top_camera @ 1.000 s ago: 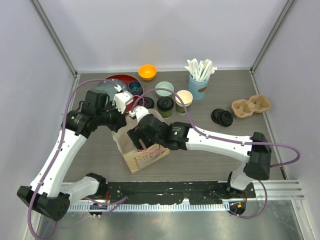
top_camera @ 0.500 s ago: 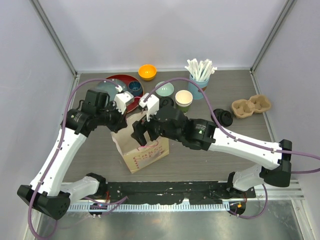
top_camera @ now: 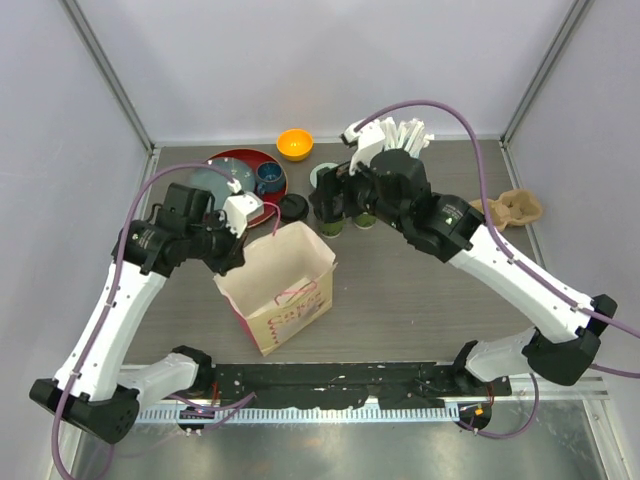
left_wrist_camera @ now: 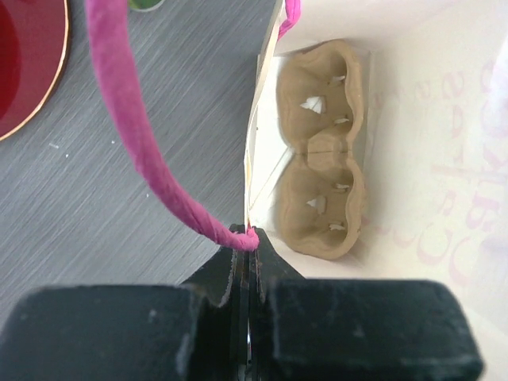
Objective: Pack the takeout coffee
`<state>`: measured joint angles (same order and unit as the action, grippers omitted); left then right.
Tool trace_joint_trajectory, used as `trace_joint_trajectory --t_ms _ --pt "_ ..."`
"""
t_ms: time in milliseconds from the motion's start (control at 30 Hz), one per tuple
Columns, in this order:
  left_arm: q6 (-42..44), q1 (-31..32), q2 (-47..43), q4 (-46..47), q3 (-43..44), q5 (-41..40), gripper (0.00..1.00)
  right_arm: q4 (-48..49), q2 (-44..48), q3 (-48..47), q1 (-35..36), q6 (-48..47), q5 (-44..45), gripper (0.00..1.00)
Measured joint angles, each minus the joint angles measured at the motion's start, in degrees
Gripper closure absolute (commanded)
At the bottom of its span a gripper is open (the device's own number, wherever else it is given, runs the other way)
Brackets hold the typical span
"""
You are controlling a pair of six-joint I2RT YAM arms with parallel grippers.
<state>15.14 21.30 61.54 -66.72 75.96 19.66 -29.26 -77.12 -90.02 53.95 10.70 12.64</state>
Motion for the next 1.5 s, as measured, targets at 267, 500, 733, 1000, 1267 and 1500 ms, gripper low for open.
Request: trace_joint_trajectory --t_ms 267,500,733,1000,1267,1500 --pt "1.62 -0.79 -1.7 -4.98 0.81 -4.98 1.0 -2.8 -0.15 0.04 -11.04 -0.04 -5.27 0.01" --pt "2.36 -5.2 -2.23 -8.11 1.92 -10.01 1.0 -0.87 -1.51 3.32 -15.15 -1.22 -9.79 0.09" --pt "3.34 -8.33 -3.69 -9.64 3.21 -14.08 1.0 -0.63 -11.13 4.31 -15.58 -11.67 -18.73 0.37" --pt "3.37 -8.87 -4.87 -10.49 3.52 -16.2 1.0 -1.6 -20.37 2.8 -17.62 -30.49 -28.63 0.38" --pt "3.41 -9.44 -3.89 -9.7 2.75 -15.78 1.0 -4.52 -27.61 -5.84 -18.14 -41.16 -30.29 0.44" --pt "3.39 -9.86 -3.78 -9.31 1.73 -15.06 1.0 -7.85 -32.74 -9.99 -18.12 -46.01 -29.75 0.46"
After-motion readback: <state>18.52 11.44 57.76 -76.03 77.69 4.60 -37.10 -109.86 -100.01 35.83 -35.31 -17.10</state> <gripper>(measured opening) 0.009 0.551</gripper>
